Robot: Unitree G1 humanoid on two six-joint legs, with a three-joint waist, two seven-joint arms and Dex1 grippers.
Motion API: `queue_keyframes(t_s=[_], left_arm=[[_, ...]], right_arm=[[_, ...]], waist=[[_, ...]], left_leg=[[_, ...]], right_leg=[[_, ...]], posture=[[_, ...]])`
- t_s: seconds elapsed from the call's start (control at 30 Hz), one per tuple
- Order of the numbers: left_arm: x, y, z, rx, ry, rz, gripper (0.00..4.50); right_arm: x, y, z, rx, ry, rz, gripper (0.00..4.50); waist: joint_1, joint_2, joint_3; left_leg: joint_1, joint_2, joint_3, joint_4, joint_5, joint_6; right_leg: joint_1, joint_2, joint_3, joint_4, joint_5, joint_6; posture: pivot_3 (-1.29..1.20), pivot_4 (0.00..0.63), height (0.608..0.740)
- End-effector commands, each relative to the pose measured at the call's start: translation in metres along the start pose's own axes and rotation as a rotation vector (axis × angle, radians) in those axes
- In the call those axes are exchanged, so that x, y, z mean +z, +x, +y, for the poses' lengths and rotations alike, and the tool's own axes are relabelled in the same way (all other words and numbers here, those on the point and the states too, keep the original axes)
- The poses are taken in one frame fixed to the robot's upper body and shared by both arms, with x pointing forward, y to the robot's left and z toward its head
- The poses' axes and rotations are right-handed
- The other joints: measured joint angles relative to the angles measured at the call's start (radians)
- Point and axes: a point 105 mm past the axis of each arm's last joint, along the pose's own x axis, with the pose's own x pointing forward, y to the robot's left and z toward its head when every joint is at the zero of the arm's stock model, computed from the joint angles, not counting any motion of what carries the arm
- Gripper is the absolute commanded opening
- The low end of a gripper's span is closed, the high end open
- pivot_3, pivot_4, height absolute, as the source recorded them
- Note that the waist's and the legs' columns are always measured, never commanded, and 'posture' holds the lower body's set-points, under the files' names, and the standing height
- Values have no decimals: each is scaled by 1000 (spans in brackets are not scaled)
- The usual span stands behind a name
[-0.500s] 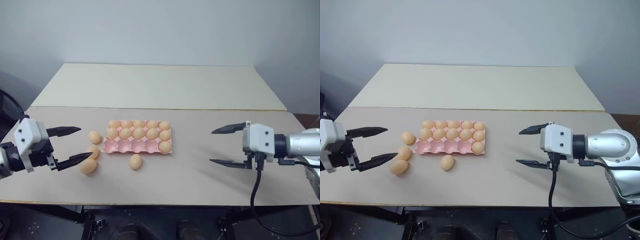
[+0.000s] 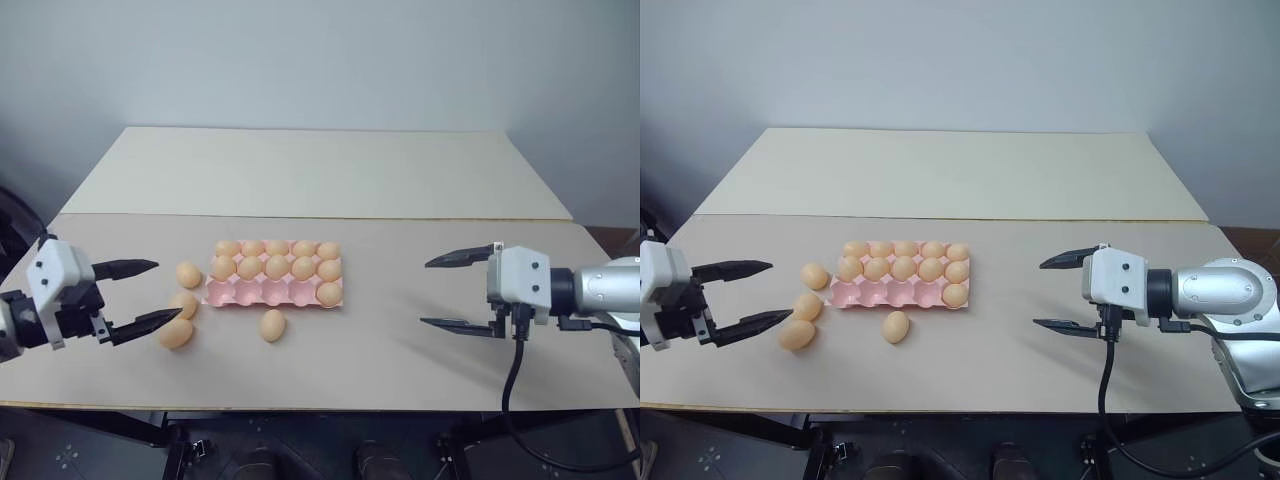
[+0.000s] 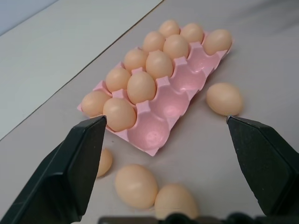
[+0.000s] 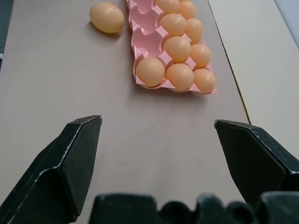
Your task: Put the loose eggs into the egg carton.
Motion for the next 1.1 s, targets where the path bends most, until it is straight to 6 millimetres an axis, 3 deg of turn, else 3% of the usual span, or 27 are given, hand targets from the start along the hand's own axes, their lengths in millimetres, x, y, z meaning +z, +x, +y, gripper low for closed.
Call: queue_keyframes(t_s=[0.03, 0.27, 0.4, 0.73, 0.93, 1.1], left_arm=[[11, -8, 0, 17, 37, -30, 4480], [11, -5, -1, -11, 24, -30, 4480], [10, -2, -2, -36, 21, -24, 4480], [8, 4, 3, -74, 30, -1, 4480], [3, 4, 2, -74, 17, 26, 4480], [2, 3, 0, -70, 18, 25, 4480]], right_arm=[[9, -1, -2, -5, -38, -32, 4500], [12, 5, -7, -51, -11, -56, 4500], [22, 21, -10, -113, 12, -112, 4500], [59, 100, 6, -112, 165, -285, 4500], [72, 149, 40, 13, 184, -308, 4500], [76, 176, 50, 64, 184, -294, 4500]], waist=[[1, 0, 0], [2, 0, 0], [-1, 0, 0], [-1, 0, 0], [0, 0, 0], [-1, 0, 0]], left_leg=[[0, 0, 0, 0, 0, 0], [0, 0, 0, 0, 0, 0], [0, 0, 0, 0, 0, 0], [0, 0, -1, 0, 0, 0], [-2, 0, -1, 0, 0, 0], [-1, 0, -1, 0, 0, 0]], right_leg=[[0, 0, 0, 0, 0, 0], [0, 0, 0, 0, 0, 0], [0, 0, 0, 0, 0, 0], [-1, 1, 0, 1, 0, 0], [-3, 1, 0, 1, 0, 0], [-3, 1, 0, 2, 0, 0]], posture=[[0, 150, 740], [0, 150, 740], [0, 150, 740], [0, 150, 740], [0, 150, 740], [0, 150, 740]])
